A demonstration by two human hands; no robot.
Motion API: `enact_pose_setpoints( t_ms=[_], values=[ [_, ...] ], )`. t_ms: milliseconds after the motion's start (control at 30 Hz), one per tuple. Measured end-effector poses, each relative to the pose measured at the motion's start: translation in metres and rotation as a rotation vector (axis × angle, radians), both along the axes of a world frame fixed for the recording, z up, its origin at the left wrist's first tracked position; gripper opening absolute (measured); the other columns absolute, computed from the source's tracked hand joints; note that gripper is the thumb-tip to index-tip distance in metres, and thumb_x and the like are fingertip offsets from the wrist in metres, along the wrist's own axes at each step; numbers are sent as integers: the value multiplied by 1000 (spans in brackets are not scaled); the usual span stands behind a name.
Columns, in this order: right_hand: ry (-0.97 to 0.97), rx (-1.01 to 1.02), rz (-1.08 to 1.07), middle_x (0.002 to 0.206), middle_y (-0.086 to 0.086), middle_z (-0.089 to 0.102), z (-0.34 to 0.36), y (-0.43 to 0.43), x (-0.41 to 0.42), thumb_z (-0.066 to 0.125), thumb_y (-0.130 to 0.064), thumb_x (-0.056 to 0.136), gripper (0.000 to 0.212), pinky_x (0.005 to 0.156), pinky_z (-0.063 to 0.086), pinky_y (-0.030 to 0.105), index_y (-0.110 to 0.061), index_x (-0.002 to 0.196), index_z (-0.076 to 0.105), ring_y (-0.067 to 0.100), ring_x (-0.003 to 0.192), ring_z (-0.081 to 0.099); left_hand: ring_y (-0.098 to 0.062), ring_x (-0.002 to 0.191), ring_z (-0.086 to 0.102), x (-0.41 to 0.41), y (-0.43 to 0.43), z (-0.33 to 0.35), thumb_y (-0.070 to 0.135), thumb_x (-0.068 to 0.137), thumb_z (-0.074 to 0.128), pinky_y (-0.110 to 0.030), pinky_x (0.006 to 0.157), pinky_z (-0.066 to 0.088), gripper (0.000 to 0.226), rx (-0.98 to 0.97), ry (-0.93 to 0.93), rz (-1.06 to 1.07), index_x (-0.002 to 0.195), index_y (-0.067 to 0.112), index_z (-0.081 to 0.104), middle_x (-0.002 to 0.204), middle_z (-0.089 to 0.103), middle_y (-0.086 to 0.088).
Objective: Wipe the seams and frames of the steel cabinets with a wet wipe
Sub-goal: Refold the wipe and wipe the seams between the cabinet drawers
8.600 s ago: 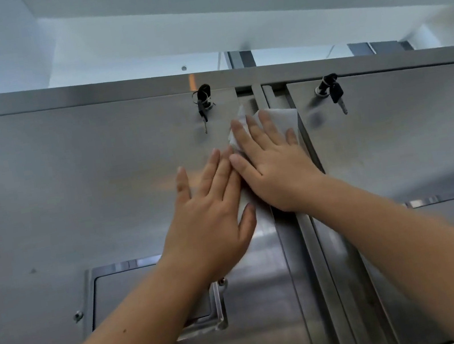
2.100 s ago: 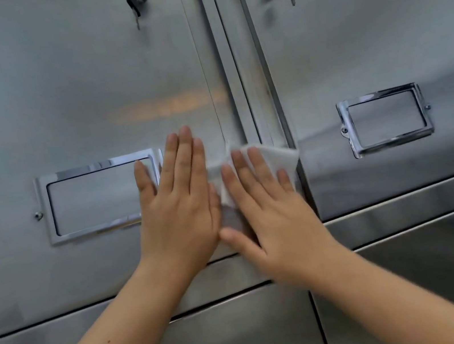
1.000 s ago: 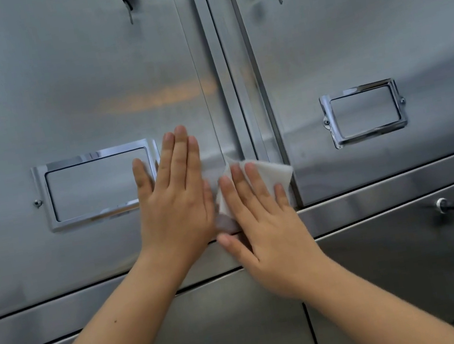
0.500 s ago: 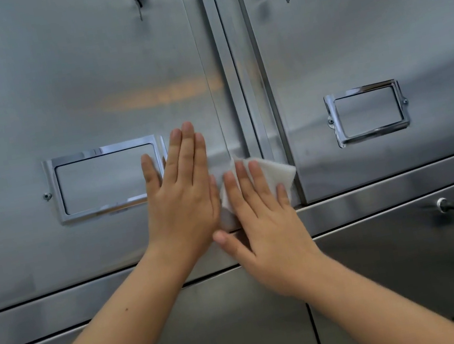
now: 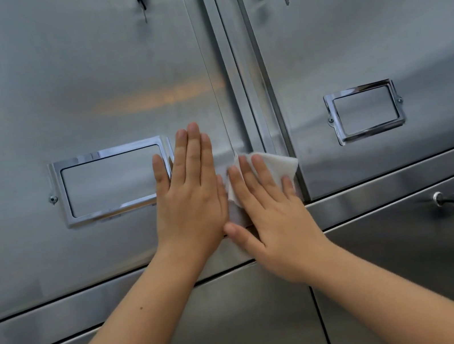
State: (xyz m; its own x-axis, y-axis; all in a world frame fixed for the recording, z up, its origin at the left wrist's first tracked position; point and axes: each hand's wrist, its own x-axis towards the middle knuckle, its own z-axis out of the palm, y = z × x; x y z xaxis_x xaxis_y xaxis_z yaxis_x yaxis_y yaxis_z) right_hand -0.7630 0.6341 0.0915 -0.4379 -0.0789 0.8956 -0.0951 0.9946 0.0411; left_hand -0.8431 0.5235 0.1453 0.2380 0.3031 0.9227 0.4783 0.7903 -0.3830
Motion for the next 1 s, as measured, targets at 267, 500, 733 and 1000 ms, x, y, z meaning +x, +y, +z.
enact_pose_setpoints(
  t_ms=[267,500,733,1000],
  values=[
    [58,77,-127,156,8,16,-39,11,-2,13,-56,97,69,114,13,52,-10,149,19,20,144,5,-30,139,22,1,-1,0,25,97,21,-47,112,1,54,-15,-11,5,142,-4,29,150,26,-19],
    [129,-4,-18,157,3,7,-27,15,-6,12,-55,98,66,113,3,45,-13,149,8,22,145,0,-28,139,21,4,-1,-1,24,94,26,-48,111,-1,55,1,-38,25,142,-4,29,150,26,-19],
    [211,-96,91,156,-8,-15,5,47,2,6,-60,94,67,114,5,49,-24,148,-11,17,144,-11,-28,138,23,21,28,-7,29,98,16,-51,111,3,55,-99,-39,63,142,-3,30,150,26,-18],
    [129,-5,166,153,-12,-22,43,92,9,-6,-67,86,70,112,-7,47,-31,144,-18,10,141,-23,-23,140,18,32,67,25,31,97,19,-46,112,-4,56,-26,-26,152,143,1,31,151,26,-16]
  ],
)
